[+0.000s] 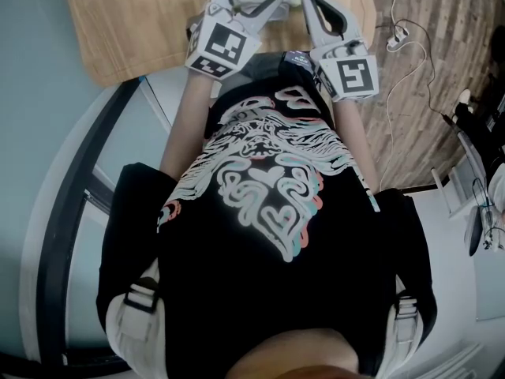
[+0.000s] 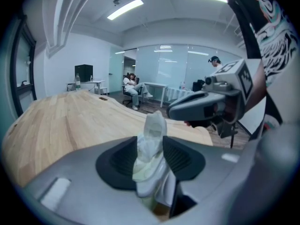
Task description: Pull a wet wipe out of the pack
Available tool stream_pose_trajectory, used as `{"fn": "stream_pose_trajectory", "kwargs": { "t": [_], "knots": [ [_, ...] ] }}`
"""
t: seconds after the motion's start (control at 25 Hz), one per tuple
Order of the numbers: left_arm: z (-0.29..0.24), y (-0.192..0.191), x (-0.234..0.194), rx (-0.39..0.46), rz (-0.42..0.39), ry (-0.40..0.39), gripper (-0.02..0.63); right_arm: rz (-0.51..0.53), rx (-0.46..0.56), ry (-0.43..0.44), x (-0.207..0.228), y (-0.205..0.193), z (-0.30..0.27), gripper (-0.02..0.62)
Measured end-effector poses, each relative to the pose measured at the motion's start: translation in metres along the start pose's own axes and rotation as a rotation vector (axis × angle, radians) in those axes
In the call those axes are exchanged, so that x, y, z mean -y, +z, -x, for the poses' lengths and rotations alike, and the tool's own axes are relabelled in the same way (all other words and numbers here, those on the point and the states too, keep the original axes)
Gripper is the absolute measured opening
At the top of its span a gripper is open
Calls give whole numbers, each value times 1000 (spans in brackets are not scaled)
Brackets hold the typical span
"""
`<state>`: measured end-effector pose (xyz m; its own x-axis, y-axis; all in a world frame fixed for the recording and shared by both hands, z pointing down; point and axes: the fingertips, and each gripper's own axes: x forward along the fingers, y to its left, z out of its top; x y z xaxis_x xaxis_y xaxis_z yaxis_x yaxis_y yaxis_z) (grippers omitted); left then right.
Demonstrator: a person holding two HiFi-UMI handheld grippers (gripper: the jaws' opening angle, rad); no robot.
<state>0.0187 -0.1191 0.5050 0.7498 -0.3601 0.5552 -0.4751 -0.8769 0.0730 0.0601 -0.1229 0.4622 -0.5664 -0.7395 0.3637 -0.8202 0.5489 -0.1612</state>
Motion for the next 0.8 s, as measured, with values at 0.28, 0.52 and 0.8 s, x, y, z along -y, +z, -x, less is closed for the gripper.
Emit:
{"fn": "stream_pose_trajectory", "kwargs": {
  "t": [0.28, 0.52, 0.8],
  "knots": [
    [-2, -5, 4, -59, -72, -21, 30, -3, -3, 4, 2, 0, -4, 0],
    [-1, -6, 6, -67, -75, -36, 2, -8, -8, -1, 3, -3, -3, 0],
    [-2, -7, 5, -71, -72, -19, 2, -5, -8, -1, 1, -4, -2, 0]
  ]
}}
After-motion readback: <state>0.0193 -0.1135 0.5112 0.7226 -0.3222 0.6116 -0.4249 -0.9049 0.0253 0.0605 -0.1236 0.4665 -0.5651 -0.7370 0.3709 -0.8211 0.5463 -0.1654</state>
